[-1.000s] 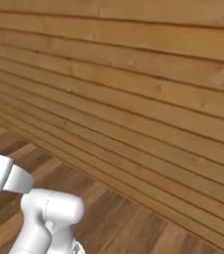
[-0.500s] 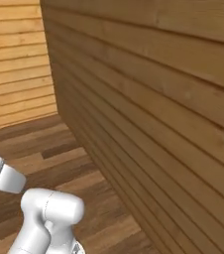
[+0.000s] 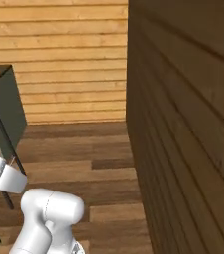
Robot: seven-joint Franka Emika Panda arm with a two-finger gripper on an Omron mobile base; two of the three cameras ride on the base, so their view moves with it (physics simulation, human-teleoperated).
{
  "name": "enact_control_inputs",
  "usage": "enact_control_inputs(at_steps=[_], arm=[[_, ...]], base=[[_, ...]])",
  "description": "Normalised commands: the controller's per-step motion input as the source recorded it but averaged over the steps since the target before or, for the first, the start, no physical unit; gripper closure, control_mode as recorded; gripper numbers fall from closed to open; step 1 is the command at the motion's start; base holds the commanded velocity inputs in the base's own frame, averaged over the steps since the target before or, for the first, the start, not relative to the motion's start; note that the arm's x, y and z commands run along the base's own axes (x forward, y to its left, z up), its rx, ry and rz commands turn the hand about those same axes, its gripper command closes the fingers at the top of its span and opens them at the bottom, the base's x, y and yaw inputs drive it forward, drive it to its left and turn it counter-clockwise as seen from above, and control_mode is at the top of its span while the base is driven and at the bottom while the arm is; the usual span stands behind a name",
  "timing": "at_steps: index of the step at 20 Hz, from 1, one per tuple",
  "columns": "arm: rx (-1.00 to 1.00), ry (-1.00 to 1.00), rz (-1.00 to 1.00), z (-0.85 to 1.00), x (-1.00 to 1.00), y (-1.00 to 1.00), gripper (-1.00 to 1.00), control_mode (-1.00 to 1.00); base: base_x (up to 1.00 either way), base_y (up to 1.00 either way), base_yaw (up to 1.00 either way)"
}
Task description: Take the strawberry from the fridge and place it on top of the pancake, located on the dining counter.
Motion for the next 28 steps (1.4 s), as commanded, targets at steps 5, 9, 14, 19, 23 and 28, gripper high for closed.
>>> enact_control_inputs(at_steps=[5,9,14,19,23,28], arm=[[0.0,0.0,0.0,0.0,0.0,0.0,1.0,1.0],[0.0,0.0,0.0,0.0,0.0,0.0,1.0,1.0],[0.0,0.0,0.0,0.0,0.0,0.0,1.0,1.0],[0.0,0.0,0.0,0.0,0.0,0.0,1.0,1.0],[0.0,0.0,0.0,0.0,0.0,0.0,1.0,1.0],[0.0,0.0,0.0,0.0,0.0,0.0,1.0,1.0]], base=[[1.0,-0.15,0.66],[1.0,-0.19,0.65],[1.0,-0.17,0.64],[1.0,-0.09,0.63],[1.0,0.0,0.64],[0.82,0.0,0.67]])
